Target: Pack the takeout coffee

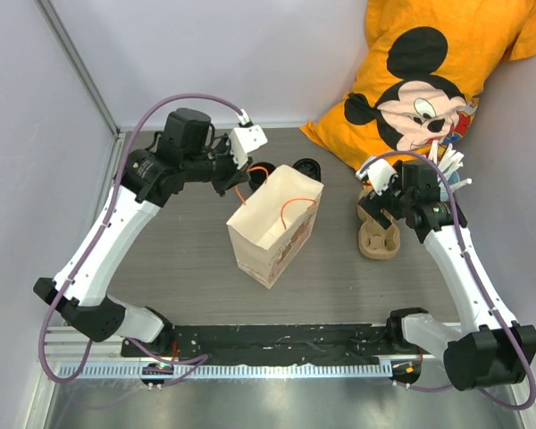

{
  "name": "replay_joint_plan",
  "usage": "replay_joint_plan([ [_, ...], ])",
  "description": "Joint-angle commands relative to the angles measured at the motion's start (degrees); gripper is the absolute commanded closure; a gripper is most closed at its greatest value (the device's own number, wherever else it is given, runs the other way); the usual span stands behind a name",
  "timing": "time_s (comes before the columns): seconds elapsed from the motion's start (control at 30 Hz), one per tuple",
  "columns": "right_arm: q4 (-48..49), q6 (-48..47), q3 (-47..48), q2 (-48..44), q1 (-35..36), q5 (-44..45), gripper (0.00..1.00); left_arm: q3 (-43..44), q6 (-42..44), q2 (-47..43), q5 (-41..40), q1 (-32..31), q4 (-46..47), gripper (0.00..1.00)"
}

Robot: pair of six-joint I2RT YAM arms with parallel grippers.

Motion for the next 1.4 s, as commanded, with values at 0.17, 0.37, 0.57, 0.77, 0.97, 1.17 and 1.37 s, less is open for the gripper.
replay_joint_plan([
  [0.17, -4.40, -15.55, 2.01, 6.81, -4.83, -10.06, 0.01, -2.12, -0.28, -4.85, 2.16, 1.25, 2.24, 0.60],
  [0.37, -5.37, -18.81, 2.01, 11.12, -5.10, -12.80, 0.09, -5.55, -1.07, -6.35, 0.41, 1.34, 4.53, 0.23],
  [0.57, -5.63, -20.56, 2.89, 14.20, -6.77, -14.30, 0.14, -4.50, -2.56, -6.96, -3.37, 1.61, 5.58, 0.07],
  [0.77, -5.72, -21.97, 3.50, 18.93, -7.38, -14.83, 0.29, -3.27, -3.09, -9.25, -5.83, 2.83, 5.14, 0.02],
  [0.97, -8.18, -23.99, 5.44, 21.85, -7.47, -17.46, 0.41, -4.32, -5.46, -12.76, -7.15, 5.73, 4.44, 0.00],
  [1.17, -8.18, -24.52, 5.70, 23.16, -7.47, -16.68, 0.58, -4.76, -7.31, -15.75, -9.00, 7.49, 4.17, 0.00],
  [1.37, -9.24, -25.92, 4.30, 22.81, -7.56, -16.41, 0.62, -7.39, -8.63, -17.95, -8.47, 9.25, 4.44, 0.00],
])
